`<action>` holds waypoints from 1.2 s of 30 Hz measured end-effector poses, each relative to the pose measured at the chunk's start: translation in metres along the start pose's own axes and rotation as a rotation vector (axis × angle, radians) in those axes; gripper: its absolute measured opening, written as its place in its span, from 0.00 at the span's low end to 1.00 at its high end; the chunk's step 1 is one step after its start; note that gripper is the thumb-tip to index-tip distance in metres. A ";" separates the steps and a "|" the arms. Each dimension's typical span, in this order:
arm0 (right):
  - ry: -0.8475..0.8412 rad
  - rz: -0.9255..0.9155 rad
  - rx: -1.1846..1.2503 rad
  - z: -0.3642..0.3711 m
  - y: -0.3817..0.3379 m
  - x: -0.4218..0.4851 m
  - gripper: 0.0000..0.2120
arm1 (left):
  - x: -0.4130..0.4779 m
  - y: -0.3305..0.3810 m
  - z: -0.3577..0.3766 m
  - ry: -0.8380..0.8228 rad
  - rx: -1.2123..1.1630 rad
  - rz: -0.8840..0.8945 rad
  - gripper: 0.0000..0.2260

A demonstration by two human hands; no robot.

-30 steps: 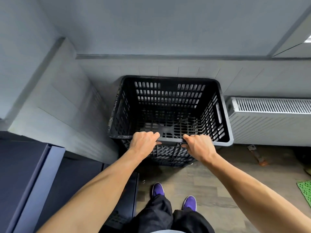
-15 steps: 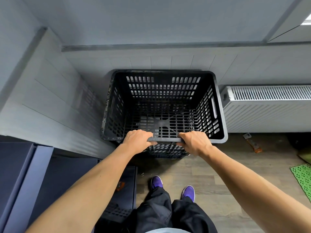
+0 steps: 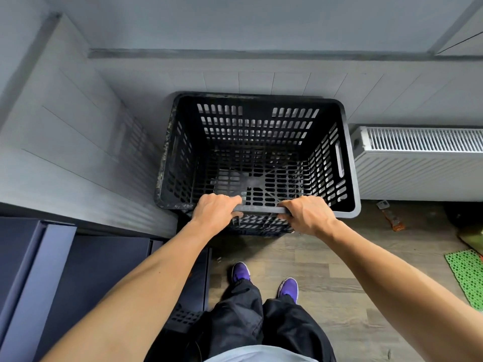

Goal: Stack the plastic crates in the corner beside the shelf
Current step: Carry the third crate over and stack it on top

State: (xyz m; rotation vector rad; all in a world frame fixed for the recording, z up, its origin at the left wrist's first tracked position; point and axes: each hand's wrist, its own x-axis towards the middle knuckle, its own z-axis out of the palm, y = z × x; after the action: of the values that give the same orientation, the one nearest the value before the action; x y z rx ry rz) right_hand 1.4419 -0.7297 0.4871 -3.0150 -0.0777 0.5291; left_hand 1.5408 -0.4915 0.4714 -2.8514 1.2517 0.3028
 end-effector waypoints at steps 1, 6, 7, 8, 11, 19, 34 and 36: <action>-0.016 0.003 0.001 0.000 -0.001 0.000 0.12 | -0.001 0.000 0.001 0.009 0.004 0.007 0.15; -0.045 0.031 0.039 -0.003 -0.005 0.000 0.11 | -0.005 0.000 0.000 -0.008 -0.016 -0.016 0.13; -0.055 0.041 0.049 -0.004 -0.007 -0.001 0.11 | -0.005 0.000 -0.001 -0.021 -0.032 -0.029 0.12; -0.064 0.049 0.055 -0.005 -0.008 -0.001 0.12 | -0.005 0.001 -0.001 -0.032 -0.047 -0.041 0.12; -0.068 0.061 0.057 -0.006 -0.010 -0.003 0.13 | -0.004 0.000 -0.001 -0.062 -0.067 -0.060 0.12; -0.028 0.089 -0.009 -0.001 -0.008 -0.004 0.17 | -0.005 0.002 -0.002 -0.086 0.008 -0.080 0.11; -0.007 0.050 -0.030 -0.002 0.000 0.003 0.18 | -0.001 0.002 -0.003 -0.040 -0.012 -0.071 0.09; -0.022 0.058 -0.010 -0.001 -0.002 0.000 0.18 | -0.004 0.004 -0.001 -0.048 -0.018 -0.094 0.10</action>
State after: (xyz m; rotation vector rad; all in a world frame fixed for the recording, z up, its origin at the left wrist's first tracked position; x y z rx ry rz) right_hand 1.4424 -0.7278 0.4885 -3.0295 0.0056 0.5690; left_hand 1.5350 -0.4915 0.4733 -2.8878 1.1082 0.3800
